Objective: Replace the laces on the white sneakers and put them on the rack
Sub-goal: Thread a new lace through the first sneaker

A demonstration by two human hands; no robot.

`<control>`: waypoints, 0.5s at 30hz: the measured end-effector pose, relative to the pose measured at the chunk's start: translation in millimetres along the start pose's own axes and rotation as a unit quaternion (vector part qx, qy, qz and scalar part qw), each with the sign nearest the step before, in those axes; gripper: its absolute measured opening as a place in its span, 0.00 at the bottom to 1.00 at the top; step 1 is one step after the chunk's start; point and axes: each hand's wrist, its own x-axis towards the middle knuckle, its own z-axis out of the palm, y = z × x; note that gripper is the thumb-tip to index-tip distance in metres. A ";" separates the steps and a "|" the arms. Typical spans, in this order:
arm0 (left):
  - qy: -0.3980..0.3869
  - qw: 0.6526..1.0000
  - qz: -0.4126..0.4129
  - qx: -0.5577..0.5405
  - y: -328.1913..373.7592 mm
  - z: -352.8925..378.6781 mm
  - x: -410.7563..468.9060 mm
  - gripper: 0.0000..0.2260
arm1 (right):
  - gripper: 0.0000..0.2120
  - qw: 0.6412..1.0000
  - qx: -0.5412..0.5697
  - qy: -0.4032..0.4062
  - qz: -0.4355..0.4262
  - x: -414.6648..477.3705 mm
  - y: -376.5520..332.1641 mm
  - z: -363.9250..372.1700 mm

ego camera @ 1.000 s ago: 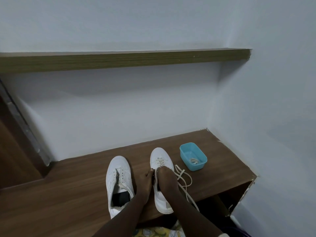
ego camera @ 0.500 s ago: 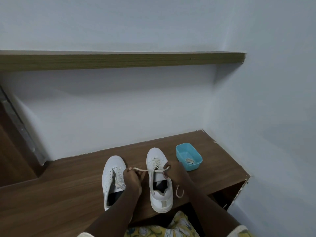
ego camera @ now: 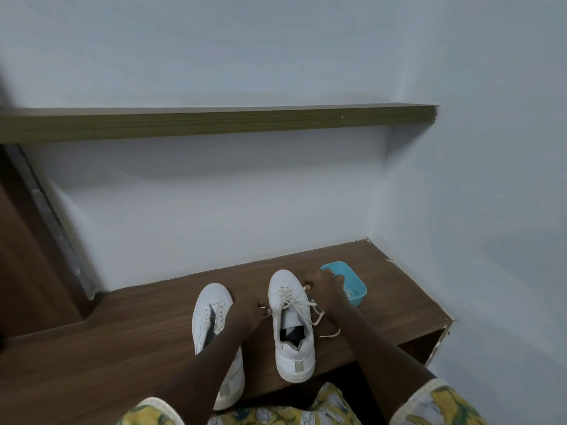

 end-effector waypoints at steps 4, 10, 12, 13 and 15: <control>-0.020 0.983 0.018 0.182 -0.2 -14.0 -5.4 0.12 | 0.20 0.999 -0.035 -0.022 -0.032 -0.6 -7.3 2.4; -0.007 0.952 -0.024 0.305 -10.7 -28.0 -11.3 0.13 | 0.20 0.999 -0.039 -0.007 -0.037 -8.6 -6.5 12.7; -0.012 0.934 -0.064 0.353 -17.3 -32.4 -14.9 0.12 | 0.18 0.998 -0.050 -0.008 -0.040 -12.0 -4.2 14.5; -0.008 0.922 -0.097 0.376 -17.0 -37.3 -18.3 0.12 | 0.18 0.997 -0.060 -0.009 -0.044 -14.1 -1.8 16.1; -0.019 0.894 -0.141 0.424 -15.8 -46.1 -23.1 0.11 | 0.18 0.997 -0.066 -0.013 -0.041 -17.7 3.7 18.5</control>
